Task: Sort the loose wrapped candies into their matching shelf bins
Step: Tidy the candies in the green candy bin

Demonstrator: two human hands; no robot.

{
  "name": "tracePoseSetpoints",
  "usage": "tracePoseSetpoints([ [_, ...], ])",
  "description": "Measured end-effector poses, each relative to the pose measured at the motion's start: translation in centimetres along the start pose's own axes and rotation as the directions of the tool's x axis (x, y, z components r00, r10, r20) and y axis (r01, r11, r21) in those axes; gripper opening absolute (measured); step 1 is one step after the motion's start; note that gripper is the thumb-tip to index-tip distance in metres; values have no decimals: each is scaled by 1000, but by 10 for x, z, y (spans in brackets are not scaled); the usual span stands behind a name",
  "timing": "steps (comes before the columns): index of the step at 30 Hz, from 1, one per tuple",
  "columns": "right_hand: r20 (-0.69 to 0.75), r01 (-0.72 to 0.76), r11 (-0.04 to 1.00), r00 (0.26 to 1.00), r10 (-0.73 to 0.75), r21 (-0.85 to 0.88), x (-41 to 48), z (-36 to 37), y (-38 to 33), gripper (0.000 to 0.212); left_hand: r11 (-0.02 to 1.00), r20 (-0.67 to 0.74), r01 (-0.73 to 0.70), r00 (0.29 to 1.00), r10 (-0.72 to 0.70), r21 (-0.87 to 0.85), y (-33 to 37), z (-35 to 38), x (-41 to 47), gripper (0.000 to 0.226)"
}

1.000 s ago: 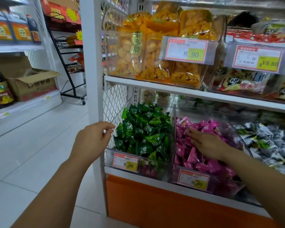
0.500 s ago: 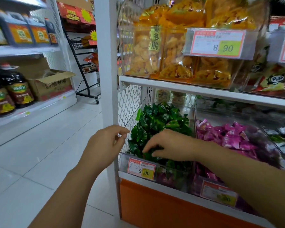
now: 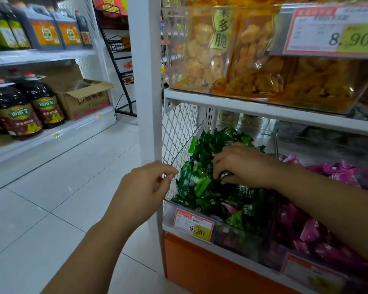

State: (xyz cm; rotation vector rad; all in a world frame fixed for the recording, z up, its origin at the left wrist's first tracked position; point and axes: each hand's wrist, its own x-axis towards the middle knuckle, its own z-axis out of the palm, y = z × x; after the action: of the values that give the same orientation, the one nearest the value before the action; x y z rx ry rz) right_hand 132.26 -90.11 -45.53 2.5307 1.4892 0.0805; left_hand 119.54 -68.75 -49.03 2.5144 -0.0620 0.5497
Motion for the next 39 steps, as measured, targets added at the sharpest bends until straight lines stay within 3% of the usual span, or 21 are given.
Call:
tracePoseSetpoints([
  [4, -41, -21, 1000, 999, 22, 23, -3, 5, 1, 34, 1000, 1, -9, 1000, 9, 28, 1, 1, 0, 19],
  [8, -43, -31, 981, 998, 39, 191, -8, 4, -11, 37, 1000, -1, -14, 1000, 14, 25, 1, 1, 0, 18],
  [11, -19, -52, 867, 997, 70, 496, -15, -9, -24, 25, 1000, -1, -14, 1000, 14, 23, 1, 1, 0, 18],
  [13, 155, -126, 765, 987, 34, 632, -19, -15, -36, 21, 1000, -4, -15, 1000, 15, 26, 1, 1, 0, 18],
  [16, 371, -211, 798, 928, -17, 564, -17, -12, -48, 32, 999, -1, -9, 1000, 9, 33, 1, 1, 0, 19],
  [21, 570, -258, 870, 821, -32, 420, -13, -16, -55, 70, 1000, -4, -1, 1000, 1, 19, 1, 0, -1, 19],
  [23, 604, -209, 935, 797, -6, 285, -16, -10, -62, 80, 1000, 0, -1, 1000, 1, 18, 1, 0, -1, 19],
  [25, 557, -135, 972, 831, 6, 192, -18, -1, -68, 77, 1000, -2, -1, 1000, 1, 8, 1, 0, -1, 19],
  [30, 430, -199, 887, 903, 1, 417, -25, -3, -59, 62, 1000, -7, -7, 1000, 7, -1, 2, 0, -1, 19],
  [39, 221, -187, 771, 973, 62, 608, -41, -3, -55, 42, 999, -11, -31, 999, 31, 24, 1, 1, -2, 19],
])
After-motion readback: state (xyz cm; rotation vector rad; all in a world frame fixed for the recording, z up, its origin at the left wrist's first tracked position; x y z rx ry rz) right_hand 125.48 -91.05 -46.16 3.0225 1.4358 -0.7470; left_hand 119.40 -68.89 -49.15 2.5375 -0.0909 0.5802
